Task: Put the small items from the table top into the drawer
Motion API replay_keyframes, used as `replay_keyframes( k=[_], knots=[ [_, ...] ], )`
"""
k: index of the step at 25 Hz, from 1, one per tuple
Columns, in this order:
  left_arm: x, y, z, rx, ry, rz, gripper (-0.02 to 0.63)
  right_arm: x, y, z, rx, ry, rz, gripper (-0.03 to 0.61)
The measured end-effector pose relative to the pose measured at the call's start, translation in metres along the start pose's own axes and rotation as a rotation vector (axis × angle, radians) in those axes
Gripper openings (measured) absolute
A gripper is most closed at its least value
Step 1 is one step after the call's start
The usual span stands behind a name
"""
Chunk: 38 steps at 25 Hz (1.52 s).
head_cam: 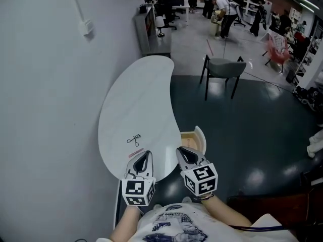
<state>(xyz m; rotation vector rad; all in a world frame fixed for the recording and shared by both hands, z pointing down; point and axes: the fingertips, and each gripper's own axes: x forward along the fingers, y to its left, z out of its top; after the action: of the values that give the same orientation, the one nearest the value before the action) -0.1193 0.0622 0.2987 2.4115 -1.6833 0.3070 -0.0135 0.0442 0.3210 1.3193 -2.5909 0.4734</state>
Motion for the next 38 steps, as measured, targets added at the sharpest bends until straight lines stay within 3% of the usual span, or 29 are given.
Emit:
replay_keyframes(
  k=[18,26,32,38],
  knots=[
    [0.000,0.003,-0.011,0.001,0.011,0.028,0.020,0.005,-0.001,-0.017,0.016,0.036,0.025,0.038],
    [0.009,0.010,-0.029,-0.009,0.056,0.103,0.020,0.023,-0.009,-0.035,0.045,0.070,0.102,0.038],
    [0.000,0.033,-0.042,-0.025,0.100,0.168,0.020,0.046,0.001,-0.049,0.059,0.123,0.157,0.038],
    [0.017,0.080,-0.044,-0.033,0.095,0.159,0.020,0.092,0.017,-0.053,0.055,0.163,0.152,0.038]
  ],
)
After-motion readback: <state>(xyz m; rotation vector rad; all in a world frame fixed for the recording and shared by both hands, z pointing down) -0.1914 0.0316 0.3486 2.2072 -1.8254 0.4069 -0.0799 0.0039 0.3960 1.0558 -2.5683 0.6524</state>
